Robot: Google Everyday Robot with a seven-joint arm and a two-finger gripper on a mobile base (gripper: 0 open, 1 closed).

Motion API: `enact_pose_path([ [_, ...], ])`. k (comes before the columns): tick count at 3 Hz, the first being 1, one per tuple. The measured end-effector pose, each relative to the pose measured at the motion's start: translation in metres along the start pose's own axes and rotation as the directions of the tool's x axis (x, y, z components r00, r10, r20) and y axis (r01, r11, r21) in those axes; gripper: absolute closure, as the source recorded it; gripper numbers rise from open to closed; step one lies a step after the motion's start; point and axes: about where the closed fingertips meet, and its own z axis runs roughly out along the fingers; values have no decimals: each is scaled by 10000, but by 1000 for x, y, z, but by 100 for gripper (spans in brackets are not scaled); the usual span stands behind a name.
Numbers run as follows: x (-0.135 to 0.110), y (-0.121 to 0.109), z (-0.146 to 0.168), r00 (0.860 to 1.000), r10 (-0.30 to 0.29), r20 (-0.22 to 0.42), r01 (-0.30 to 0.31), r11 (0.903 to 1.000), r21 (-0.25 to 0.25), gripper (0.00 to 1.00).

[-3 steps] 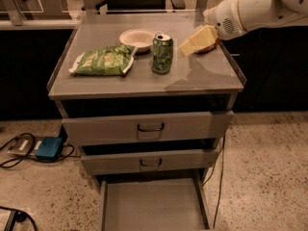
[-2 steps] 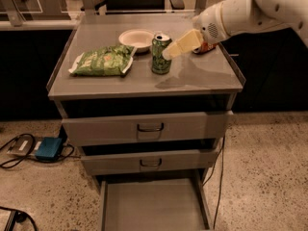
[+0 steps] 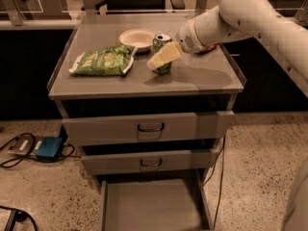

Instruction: Place green can into bottom drawer

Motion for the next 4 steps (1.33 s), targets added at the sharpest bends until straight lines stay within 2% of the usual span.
enact_pose_path([
  [1,0,0,0,10000,-4,-6,4,10000,6,4],
  [2,0,0,0,10000,-4,-6,4,10000,6,26],
  [3,0,0,0,10000,-4,-6,4,10000,5,58],
  [4,0,0,0,10000,-4,-6,4,10000,4,81],
])
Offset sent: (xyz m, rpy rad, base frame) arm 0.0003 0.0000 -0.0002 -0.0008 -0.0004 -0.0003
